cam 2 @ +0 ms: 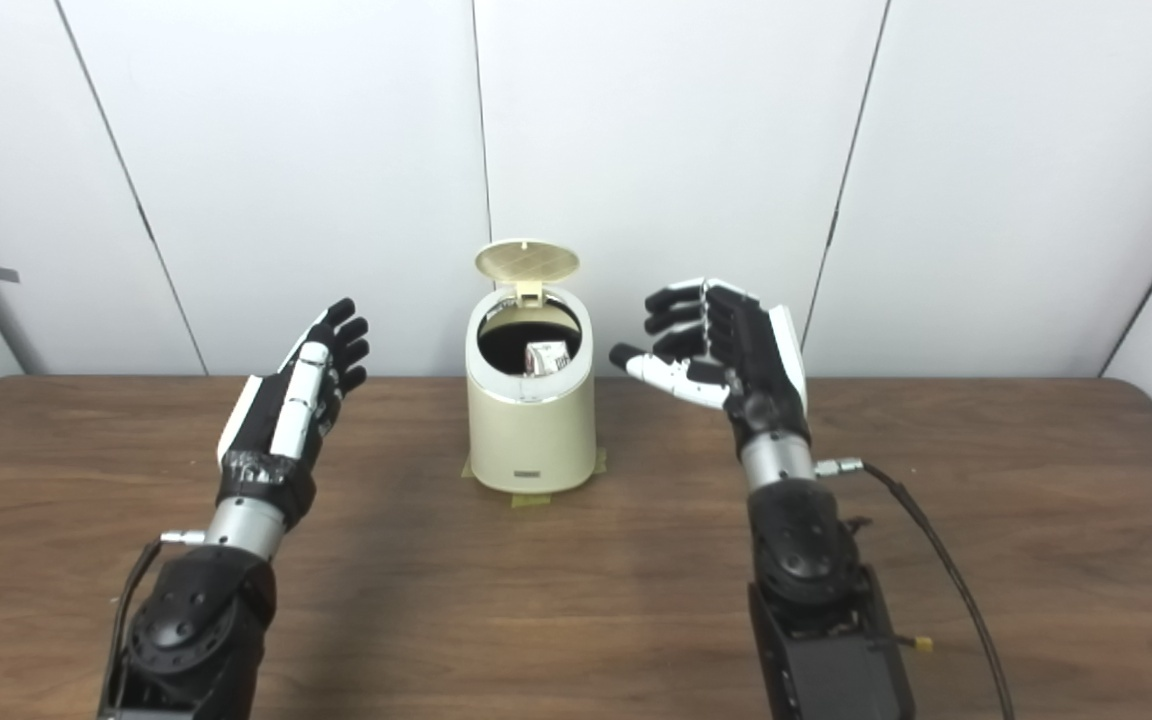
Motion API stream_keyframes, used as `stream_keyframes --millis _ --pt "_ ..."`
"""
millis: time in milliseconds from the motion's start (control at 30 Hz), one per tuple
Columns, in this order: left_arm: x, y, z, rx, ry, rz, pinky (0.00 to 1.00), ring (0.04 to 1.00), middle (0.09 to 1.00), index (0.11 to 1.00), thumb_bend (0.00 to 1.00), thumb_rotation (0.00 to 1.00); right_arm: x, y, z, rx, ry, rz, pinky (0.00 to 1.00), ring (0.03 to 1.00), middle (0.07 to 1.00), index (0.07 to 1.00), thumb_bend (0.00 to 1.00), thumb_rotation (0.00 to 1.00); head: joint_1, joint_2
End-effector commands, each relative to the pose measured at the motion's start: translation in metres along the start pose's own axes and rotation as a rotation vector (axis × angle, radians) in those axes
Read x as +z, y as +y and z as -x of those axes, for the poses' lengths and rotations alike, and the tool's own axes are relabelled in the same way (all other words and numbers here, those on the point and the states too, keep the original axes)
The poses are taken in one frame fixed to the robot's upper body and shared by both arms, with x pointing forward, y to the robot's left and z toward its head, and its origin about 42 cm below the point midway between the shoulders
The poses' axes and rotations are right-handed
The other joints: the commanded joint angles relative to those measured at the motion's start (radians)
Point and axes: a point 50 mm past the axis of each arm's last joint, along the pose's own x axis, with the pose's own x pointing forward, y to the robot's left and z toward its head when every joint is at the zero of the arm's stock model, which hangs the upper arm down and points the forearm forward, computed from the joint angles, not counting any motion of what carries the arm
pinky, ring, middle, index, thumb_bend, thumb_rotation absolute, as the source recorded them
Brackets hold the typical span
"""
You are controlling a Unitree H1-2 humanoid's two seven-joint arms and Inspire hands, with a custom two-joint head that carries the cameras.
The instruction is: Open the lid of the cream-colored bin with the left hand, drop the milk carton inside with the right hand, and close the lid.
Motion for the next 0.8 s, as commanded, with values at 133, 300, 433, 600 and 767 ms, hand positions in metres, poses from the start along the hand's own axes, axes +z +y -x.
stream_keyframes --millis 133,300,433,600,767 --pt "0.040 -0.002 -0.038 -0.054 -0.075 -0.072 0.94 0.946 0.937 0.927 0.44 0.88 0.005 -0.016 0.028 0.033 0.040 -0.143 0.66 0.743 0.778 0.499 0.50 0.16 -0.001 -0.002" --pt "0.054 -0.006 -0.064 -0.098 -0.089 -0.120 0.95 0.945 0.935 0.930 0.43 0.93 -0.011 -0.025 0.053 -0.016 0.089 -0.279 0.79 0.842 0.847 0.767 0.43 0.37 -0.008 -0.007" --pt "0.067 -0.010 -0.088 -0.155 -0.105 -0.183 0.95 0.950 0.940 0.942 0.45 0.95 -0.025 -0.027 0.073 -0.035 0.133 -0.353 0.84 0.863 0.861 0.825 0.41 0.57 -0.005 -0.010" --pt "0.080 -0.019 -0.112 -0.223 -0.095 -0.233 0.94 0.940 0.927 0.942 0.48 0.97 -0.036 -0.023 0.093 -0.009 0.163 -0.376 0.87 0.875 0.869 0.854 0.47 0.81 -0.001 -0.013" --pt "0.090 -0.020 -0.124 -0.282 -0.091 -0.277 0.92 0.935 0.921 0.942 0.48 0.99 -0.042 -0.020 0.104 -0.008 0.180 -0.388 0.89 0.889 0.878 0.855 0.48 0.92 -0.004 -0.017"
